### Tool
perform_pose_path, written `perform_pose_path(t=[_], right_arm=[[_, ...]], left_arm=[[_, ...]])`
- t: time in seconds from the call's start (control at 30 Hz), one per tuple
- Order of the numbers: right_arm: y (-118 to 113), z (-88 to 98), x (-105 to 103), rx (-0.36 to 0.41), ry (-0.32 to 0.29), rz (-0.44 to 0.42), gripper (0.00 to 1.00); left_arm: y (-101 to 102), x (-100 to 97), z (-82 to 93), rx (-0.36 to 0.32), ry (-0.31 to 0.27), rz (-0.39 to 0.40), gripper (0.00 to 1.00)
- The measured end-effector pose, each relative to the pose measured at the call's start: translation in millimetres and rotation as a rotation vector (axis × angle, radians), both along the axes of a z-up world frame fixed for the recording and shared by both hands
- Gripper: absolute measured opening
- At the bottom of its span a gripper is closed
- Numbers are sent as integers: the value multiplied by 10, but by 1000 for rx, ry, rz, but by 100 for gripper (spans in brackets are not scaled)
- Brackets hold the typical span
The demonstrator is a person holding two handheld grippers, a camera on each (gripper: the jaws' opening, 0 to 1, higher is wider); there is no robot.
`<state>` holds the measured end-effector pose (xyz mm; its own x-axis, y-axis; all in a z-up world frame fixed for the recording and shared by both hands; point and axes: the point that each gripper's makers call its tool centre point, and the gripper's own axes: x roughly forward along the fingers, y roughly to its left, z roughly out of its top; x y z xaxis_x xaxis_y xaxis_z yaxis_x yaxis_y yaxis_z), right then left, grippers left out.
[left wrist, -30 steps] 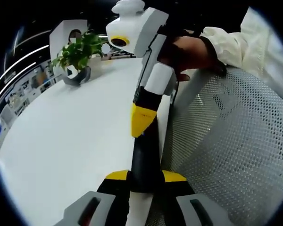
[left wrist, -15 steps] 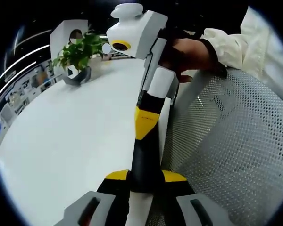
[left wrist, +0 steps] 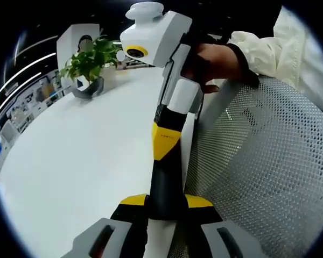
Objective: Press the specified remote control buttons in sequence, fully releasing each button before pressing the next.
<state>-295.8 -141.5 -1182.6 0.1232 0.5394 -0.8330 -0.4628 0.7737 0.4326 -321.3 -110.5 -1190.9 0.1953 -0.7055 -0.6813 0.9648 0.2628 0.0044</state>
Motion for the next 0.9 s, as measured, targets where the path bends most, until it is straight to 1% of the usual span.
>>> perform_pose_path(t=[0.17, 0.23, 0.3, 0.37, 0.47, 0.63, 0.67, 0.73, 0.83, 0.9], right_arm=[[-34, 30, -4, -21, -5, -3, 0], [-76, 24, 14, -30, -1, -25, 0], [-116, 32, 22, -36, 8, -48, 0], [-109, 57, 29, -9, 21, -72, 0], [-74, 86, -1, 24, 49, -80, 0], [-42, 48, -67, 23, 89, -62, 0], [-40, 42, -71, 20, 90, -59, 0], [-52, 34, -54, -1, 60, -45, 0], [-29, 24, -74, 9, 78, -38, 0], [-29, 0, -83, -9, 73, -24, 0]], left_arm=[[1, 1, 1, 4, -1, -3, 24], [1, 17, 4, 8, -16, -9, 24], [4, 13, 3, 7, -6, -2, 24], [6, 16, 3, 7, -3, 1, 24], [6, 16, 2, 10, -3, 1, 24], [19, 41, 4, 6, 4, 21, 24], [18, 38, 7, 3, 6, 22, 24], [18, 30, 6, 4, 0, 17, 24], [20, 34, 6, 3, 0, 17, 24], [21, 33, 7, 2, -2, 16, 24]])
